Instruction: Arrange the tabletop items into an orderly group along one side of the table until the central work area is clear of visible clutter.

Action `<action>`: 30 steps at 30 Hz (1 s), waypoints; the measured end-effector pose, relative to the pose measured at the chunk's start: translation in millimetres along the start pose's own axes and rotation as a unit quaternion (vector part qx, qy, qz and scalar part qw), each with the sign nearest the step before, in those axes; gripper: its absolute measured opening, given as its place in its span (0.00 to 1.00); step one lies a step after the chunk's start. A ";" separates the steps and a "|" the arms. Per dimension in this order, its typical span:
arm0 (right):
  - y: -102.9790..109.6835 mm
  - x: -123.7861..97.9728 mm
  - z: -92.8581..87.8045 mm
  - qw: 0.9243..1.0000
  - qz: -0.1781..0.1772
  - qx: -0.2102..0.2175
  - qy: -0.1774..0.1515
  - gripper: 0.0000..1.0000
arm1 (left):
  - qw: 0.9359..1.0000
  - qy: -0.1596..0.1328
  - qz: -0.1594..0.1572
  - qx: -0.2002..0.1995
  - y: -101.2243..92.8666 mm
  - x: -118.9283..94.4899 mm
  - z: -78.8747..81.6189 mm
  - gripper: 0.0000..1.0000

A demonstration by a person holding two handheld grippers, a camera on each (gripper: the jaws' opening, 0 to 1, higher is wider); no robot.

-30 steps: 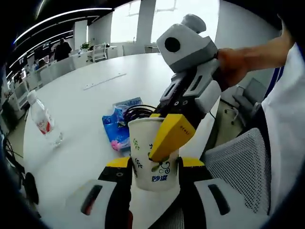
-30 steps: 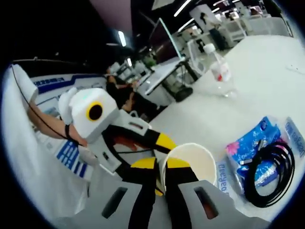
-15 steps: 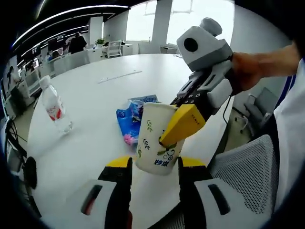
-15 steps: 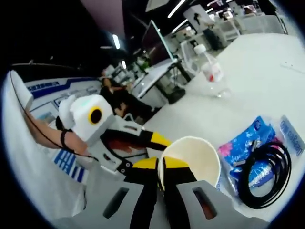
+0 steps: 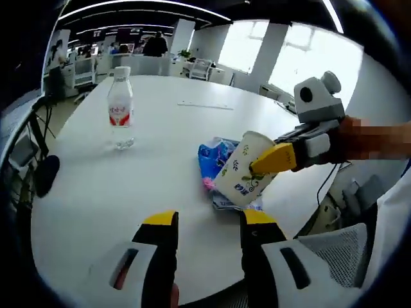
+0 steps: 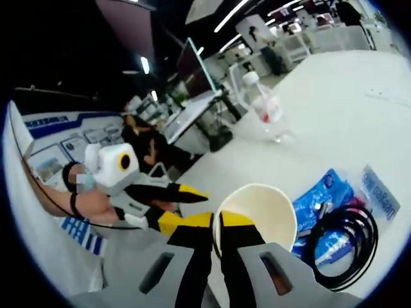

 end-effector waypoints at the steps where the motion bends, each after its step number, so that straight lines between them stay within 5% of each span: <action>1: -1.9 0.8 1.5 1.000 -0.004 -0.002 0.001 0.00 | 1.000 -0.002 0.001 -0.008 1.8 -1.2 -0.5 0.37; 7: -16.5 9.2 16.2 0.999 -0.038 -0.026 0.014 0.00 | 0.999 -0.016 0.008 -0.035 10.3 -8.3 -1.1 0.37; 21: -42.3 35.8 48.0 0.991 -0.083 -0.086 0.066 0.00 | 0.999 -0.016 0.033 -0.002 17.3 -12.6 11.2 0.39; 30: -61.5 45.0 80.2 0.978 -0.126 -0.141 0.092 0.00 | 0.999 -0.012 0.050 0.013 17.6 -18.1 8.7 0.40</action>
Point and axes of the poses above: the point that each gripper's makers call its tool centre point, and the gripper's own axes: x roughly forward along the fingers, y roughly to its left, z roughly out of its top, the point moved 3 cm from there along -x, roughly backward along the fingers, and after that the axes turned 13 degrees about y, right-handed, at the moved point
